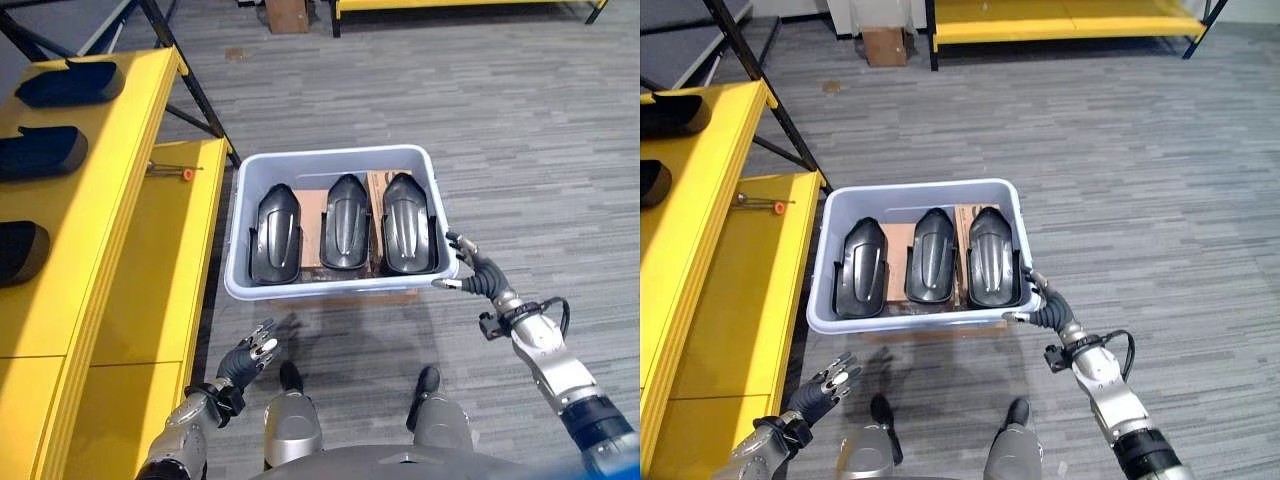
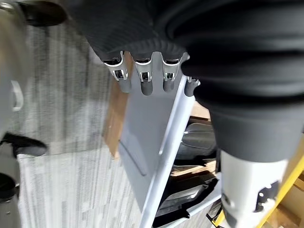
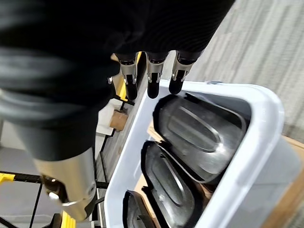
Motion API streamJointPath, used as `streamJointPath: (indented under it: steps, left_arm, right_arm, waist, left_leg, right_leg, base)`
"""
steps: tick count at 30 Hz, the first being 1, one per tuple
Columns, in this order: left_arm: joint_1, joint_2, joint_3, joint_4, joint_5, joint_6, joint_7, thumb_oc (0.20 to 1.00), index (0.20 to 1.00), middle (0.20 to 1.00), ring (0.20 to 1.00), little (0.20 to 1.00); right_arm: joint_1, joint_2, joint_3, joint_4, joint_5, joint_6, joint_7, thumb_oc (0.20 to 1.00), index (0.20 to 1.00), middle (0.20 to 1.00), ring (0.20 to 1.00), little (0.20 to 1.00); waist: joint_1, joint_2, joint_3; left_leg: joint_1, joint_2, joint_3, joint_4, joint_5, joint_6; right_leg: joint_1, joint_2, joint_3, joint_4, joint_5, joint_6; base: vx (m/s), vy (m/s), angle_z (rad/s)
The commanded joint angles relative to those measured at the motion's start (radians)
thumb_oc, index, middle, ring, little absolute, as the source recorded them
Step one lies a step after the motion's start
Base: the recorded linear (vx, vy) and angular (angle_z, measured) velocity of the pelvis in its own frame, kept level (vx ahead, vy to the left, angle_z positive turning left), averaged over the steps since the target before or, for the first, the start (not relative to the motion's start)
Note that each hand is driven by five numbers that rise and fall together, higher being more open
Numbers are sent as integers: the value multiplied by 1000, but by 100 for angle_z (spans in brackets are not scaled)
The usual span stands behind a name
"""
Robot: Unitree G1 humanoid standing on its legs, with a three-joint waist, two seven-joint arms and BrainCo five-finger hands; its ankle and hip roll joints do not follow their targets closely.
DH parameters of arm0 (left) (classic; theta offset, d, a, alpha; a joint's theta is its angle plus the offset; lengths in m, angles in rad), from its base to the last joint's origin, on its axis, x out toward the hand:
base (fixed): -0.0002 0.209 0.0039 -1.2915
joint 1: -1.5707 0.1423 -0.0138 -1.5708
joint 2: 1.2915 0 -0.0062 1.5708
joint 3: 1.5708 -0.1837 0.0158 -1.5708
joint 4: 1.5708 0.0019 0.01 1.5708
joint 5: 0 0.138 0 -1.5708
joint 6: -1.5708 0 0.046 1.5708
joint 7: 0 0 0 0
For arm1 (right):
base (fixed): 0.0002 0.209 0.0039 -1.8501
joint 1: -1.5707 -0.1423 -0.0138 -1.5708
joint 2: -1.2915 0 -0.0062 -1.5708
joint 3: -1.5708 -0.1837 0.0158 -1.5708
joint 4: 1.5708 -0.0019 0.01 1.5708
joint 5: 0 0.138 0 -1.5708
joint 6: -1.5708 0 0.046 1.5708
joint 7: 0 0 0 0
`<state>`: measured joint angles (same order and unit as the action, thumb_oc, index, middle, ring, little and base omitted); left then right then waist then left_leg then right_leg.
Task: Move parts from the plastic box to the shelf.
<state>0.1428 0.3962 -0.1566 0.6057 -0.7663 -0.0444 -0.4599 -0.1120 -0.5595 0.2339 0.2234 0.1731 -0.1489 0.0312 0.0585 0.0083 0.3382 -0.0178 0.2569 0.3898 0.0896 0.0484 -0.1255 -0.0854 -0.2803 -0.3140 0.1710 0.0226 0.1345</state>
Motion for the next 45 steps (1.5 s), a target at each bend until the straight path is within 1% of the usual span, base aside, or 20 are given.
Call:
streamJointPath:
  steps: [1, 8, 13, 14, 15, 16, 18, 19, 21, 23, 24, 25, 26, 29, 30, 34, 35, 36, 39, 45]
  left_arm:
    - [-6, 0, -11, -66, -21, -23, -20, 1000, 1000, 1000, 1000, 1000]
    - [-4, -1, -33, -78, 24, -23, -25, 1000, 1000, 1000, 1000, 1000]
    - [-9, 23, -43, -73, 38, -3, -58, 1000, 1000, 1000, 1000, 1000]
    - [-7, 25, -38, -69, 65, 6, -73, 1000, 1000, 1000, 1000, 1000]
    - [-5, 24, -38, -67, 68, 6, -75, 1000, 1000, 1000, 1000, 1000]
    - [3, 15, -41, -65, 78, 7, -81, 1000, 1000, 1000, 1000, 1000]
    - [10, 9, -46, -67, 89, 2, -77, 1000, 1000, 1000, 1000, 1000]
    - [24, 8, -56, -72, 94, -9, -68, 1000, 1000, 1000, 1000, 1000]
    - [32, 14, -62, -94, 75, -5, -46, 1000, 1000, 1000, 1000, 1000]
    - [34, 23, -67, -118, 42, 2, 8, 1000, 1000, 1000, 1000, 1000]
    - [33, 24, -68, -113, 12, 4, 30, 1000, 1000, 1000, 1000, 1000]
    - [33, 24, -66, -109, 5, 7, 32, 1000, 1000, 1000, 1000, 1000]
    - [46, 22, -50, -86, 2, -6, 30, 1000, 1000, 1000, 1000, 1000]
    - [82, 0, -29, -72, 3, -49, 12, 1000, 1000, 1000, 1000, 1000]
    - [85, -3, -26, -72, -1, -52, 9, 1000, 1000, 1000, 1000, 1000]
    - [101, -29, 1, -67, -1, -30, -6, 1000, 1000, 1000, 1000, 1000]
    - [102, -30, 1, -60, 6, -23, -4, 1000, 1000, 1000, 1000, 1000]
    - [100, -34, 2, -52, 21, -20, -8, 1000, 1000, 1000, 1000, 1000]
    - [92, -39, -11, -36, 26, -21, -16, 1000, 1000, 1000, 1000, 1000]
    - [70, -28, -34, -48, 12, -3, 3, 1000, 1000, 1000, 1000, 1000]
  right_arm:
    - [-64, -18, -67, -47, 42, -68, -36, 1000, 1000, 1000, 1000, 1000]
    - [-201, -29, -74, -48, 55, -56, -15, 1000, 1000, 1000, 1000, 1000]
    - [-267, -32, -67, -24, 101, -24, -5, 1000, 1000, 1000, 1000, 1000]
    - [-260, -26, -69, -21, 130, 0, -12, 1000, 1000, 1000, 1000, 1000]
    - [-256, -22, -68, -19, 133, 3, -13, 1000, 1000, 1000, 1000, 1000]
    - [-242, -6, -68, -15, 123, 13, -20, 1000, 1000, 1000, 1000, 1000]
    - [-228, 6, -66, -13, 119, 19, -21, 1000, 1000, 1000, 1000, 1000]
    - [-197, 28, -60, -14, 105, 27, -22, 1000, 1000, 1000, 1000, 1000]
    - [-166, 46, -52, -26, 78, 14, -7, 1000, 1000, 1000, 1000, 1000]
    - [-143, 63, -43, -46, 3, -2, 9, 1000, 1000, 1000, 1000, 1000]
    - [-140, 70, -32, -46, -21, -7, 10, 1000, 1000, 1000, 1000, 1000]
    - [-140, 71, -27, -44, -23, -8, 14, 1000, 1000, 1000, 1000, 1000]
    - [-129, 64, -20, -32, -17, -6, 28, 1000, 1000, 1000, 1000, 1000]
    - [-112, 49, -18, -27, -27, -9, 57, 1000, 1000, 1000, 1000, 1000]
    - [-112, 47, -17, -26, -34, -10, 59, 1000, 1000, 1000, 1000, 1000]
    - [-125, 42, 6, -7, -98, -8, 37, 1000, 1000, 1000, 1000, 1000]
    - [-134, 41, 12, 1, -98, -1, 30, 1000, 1000, 1000, 1000, 1000]
    - [-150, 40, 20, 12, -99, 0, 22, 1000, 1000, 1000, 1000, 1000]
    - [-192, 33, 35, 40, -102, 2, 20, 1000, 1000, 1000, 1000, 1000]
    - [-271, 25, 58, 83, -105, 16, 13, 1000, 1000, 1000, 1000, 1000]
  waist:
    - [32, -2, -20]
    - [61, -15, -44]
    - [95, -30, -62]
    - [105, -37, -68]
    - [108, -39, -68]
    - [115, -39, -70]
    - [113, -40, -70]
    - [100, -44, -67]
    - [80, -53, -65]
    - [58, -70, -55]
    - [50, -70, -51]
    - [49, -68, -51]
    - [46, -62, -55]
    - [59, -47, -63]
    - [61, -45, -65]
    - [81, -31, -80]
    - [84, -28, -83]
    - [87, -27, -86]
    - [94, -22, -93]
    - [106, -15, -77]
  left_leg:
    - [-33, -37, -66, 31, 0, 52]
    - [-30, -53, -101, 85, -30, 62]
    - [-34, -84, -119, 135, -70, 101]
    - [-28, -99, -120, 143, -83, 119]
    - [-22, -104, -119, 141, -86, 126]
    - [1, -123, -115, 127, -98, 150]
    - [20, -135, -116, 113, -106, 166]
    - [53, -147, -110, 91, -121, 177]
    - [77, -145, -94, 76, -135, 165]
    - [97, -141, -84, 68, -161, 146]
    - [104, -133, -80, 66, -170, 140]
    - [104, -128, -79, 66, -171, 137]
    - [101, -108, -75, 69, -159, 122]
    - [100, -90, -40, 46, -119, 90]
    - [99, -90, -37, 42, -114, 87]
    - [92, -80, -34, 23, -85, 72]
    - [101, -79, -45, 20, -94, 63]
    - [93, -76, -38, 12, -74, 67]
    - [96, -72, -47, 1, -65, 63]
    - [89, -73, -64, 27, -74, 62]
  right_leg:
    - [52, 12, 1, 109, -111, -2]
    - [82, 6, 3, 131, -129, -11]
    - [99, -5, -9, 211, -168, -12]
    - [99, -16, -30, 275, -162, -6]
    - [92, -24, -36, 307, -148, -2]
    - [64, -50, -52, 413, -110, 10]
    - [39, -57, -46, 455, -80, 19]
    - [12, -51, -28, 437, -29, 27]
    - [13, -34, -11, 271, 4, 29]
    - [-9, -66, 28, 107, 128, 63]
    - [-29, -76, 50, 88, 155, 76]
    - [-31, -73, 54, 78, 144, 78]
    - [3, -45, 36, 24, 77, 73]
    - [58, -25, -39, -15, 41, 63]
    - [61, -24, -45, -17, 37, 61]
    - [99, -14, -94, -20, -3, 35]
    - [109, -14, -93, -10, -22, 42]
    - [106, -12, -105, -13, -14, 28]
    - [116, -8, -117, -10, -26, 21]
    - [97, -23, -121, 31, -32, 20]
  base:
    - [121, 75, 6]
    - [103, 166, 3]
    - [62, 190, 1]
    - [74, 134, 6]
    - [119, 203, 7]
    - [90, 138, -1]
    - [98, 73, -9]
    - [115, -56, -15]
    - [114, -204, -12]
    - [71, -313, -3]
    - [36, -251, -6]
    - [88, -300, -10]
    - [91, -233, -14]
    - [45, -167, 8]
    - [27, -98, 10]
    - [59, -79, 3]
    - [45, -58, 28]
    - [45, -44, 19]
    - [54, -21, 14]
    - [40, 12, 12]
